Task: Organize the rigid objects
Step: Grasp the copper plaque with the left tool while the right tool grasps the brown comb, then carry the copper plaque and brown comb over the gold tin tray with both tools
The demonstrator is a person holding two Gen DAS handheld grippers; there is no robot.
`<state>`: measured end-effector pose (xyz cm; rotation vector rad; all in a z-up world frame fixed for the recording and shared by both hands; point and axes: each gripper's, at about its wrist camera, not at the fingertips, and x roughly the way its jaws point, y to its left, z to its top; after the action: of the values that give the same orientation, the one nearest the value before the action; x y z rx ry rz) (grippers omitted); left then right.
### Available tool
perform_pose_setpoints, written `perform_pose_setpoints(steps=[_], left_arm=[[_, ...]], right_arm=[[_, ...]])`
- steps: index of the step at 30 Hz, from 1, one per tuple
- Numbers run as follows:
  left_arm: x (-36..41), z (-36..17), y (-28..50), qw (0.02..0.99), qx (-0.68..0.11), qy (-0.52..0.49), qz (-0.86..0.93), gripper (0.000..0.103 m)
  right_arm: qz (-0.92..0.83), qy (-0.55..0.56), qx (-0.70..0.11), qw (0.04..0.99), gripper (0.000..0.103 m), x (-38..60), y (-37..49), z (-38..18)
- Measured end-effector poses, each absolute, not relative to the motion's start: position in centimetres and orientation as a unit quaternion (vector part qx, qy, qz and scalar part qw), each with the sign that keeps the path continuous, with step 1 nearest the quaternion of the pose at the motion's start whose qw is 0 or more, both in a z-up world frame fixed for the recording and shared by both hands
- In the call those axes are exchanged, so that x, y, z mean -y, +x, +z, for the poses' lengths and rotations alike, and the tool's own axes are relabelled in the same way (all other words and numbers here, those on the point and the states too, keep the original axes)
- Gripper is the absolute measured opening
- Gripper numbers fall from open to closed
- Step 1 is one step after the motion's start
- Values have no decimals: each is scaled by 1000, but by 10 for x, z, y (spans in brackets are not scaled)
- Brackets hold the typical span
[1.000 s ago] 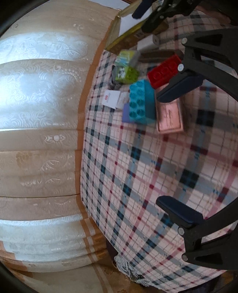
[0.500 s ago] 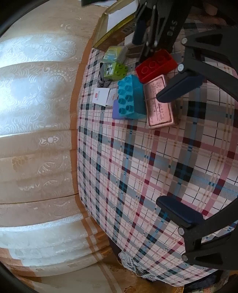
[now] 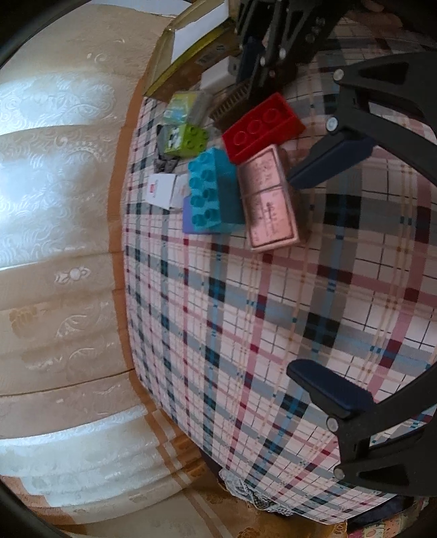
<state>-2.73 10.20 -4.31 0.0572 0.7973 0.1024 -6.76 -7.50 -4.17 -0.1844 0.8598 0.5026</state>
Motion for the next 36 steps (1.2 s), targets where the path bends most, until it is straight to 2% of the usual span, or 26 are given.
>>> perform_pose_setpoints(steps=[11,18,20,22,32,36], left_arm=[[-60,-56,-5,903,-426,60,2,103],[-71,-63,19,893,-449,-13,11,103],[-76,-63,18,894,-446,-25,16,97],[-76,-60,13,899,-437,-24,17,77],[-87,-56,-6,906,-420,-48,-2,77],[-90,-42,-26,927,-372,-51,13,77]], right_arm=[[237,-96,-351,901,28,112,-90,-23],[226,-78,-348,907,28,124,-86,-21],[229,-80,-347,906,28,123,-87,-21],[232,-86,-343,906,28,119,-89,-20],[243,-66,-323,912,28,125,-93,-13],[245,-58,-302,919,28,130,-96,-3]])
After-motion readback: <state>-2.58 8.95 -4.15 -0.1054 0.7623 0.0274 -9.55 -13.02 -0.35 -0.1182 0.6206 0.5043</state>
